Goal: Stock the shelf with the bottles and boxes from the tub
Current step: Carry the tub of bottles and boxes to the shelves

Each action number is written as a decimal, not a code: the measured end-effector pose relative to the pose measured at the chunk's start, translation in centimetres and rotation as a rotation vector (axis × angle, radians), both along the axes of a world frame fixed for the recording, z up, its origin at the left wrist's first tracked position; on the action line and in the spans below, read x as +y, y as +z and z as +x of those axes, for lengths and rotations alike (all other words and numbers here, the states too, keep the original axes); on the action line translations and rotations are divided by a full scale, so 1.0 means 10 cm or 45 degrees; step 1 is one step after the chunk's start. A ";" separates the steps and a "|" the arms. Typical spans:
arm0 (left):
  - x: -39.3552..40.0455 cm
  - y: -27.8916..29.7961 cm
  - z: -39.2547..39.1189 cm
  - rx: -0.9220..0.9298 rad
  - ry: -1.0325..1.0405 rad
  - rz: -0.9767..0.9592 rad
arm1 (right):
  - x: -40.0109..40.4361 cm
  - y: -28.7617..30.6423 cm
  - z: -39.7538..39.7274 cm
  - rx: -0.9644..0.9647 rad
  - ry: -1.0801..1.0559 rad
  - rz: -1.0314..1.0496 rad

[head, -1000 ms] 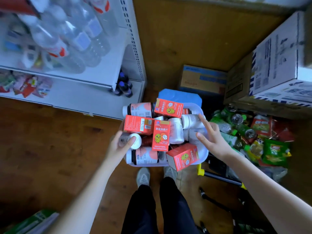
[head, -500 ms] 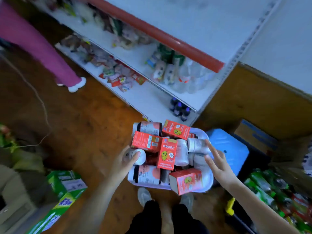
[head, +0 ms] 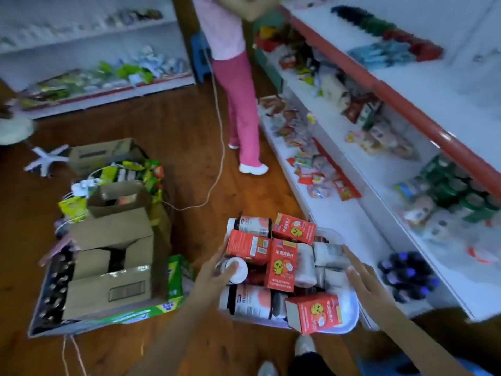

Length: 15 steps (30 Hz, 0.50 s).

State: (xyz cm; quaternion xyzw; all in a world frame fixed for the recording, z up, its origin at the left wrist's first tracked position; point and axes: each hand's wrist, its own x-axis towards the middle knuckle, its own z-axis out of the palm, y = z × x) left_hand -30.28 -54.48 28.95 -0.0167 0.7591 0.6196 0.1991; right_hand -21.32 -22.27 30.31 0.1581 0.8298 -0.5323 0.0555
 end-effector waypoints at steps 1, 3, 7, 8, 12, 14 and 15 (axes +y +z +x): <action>-0.10 -0.01 -0.10 0.001 0.042 0.004 | -0.06 0.02 -0.22 0.018 0.037 -0.037; -0.27 -0.01 -0.31 -0.032 0.109 -0.010 | -0.18 0.02 -0.66 0.037 0.143 -0.045; -0.57 -0.05 -0.84 -0.084 0.305 -0.011 | -0.29 -0.19 -1.61 0.017 0.387 -0.165; -0.62 -0.04 -0.97 -0.090 0.340 -0.010 | -0.38 -0.13 -1.88 0.006 0.390 -0.183; -0.83 -0.04 -1.53 -0.136 0.500 -0.024 | -0.56 -0.06 -2.83 -0.050 0.503 -0.181; -0.91 0.00 -1.81 -0.145 0.548 -0.018 | -0.63 -0.13 -3.30 -0.043 0.549 -0.113; -0.94 0.01 -1.96 -0.129 0.548 -0.008 | -0.66 -0.17 -3.54 -0.045 0.578 -0.112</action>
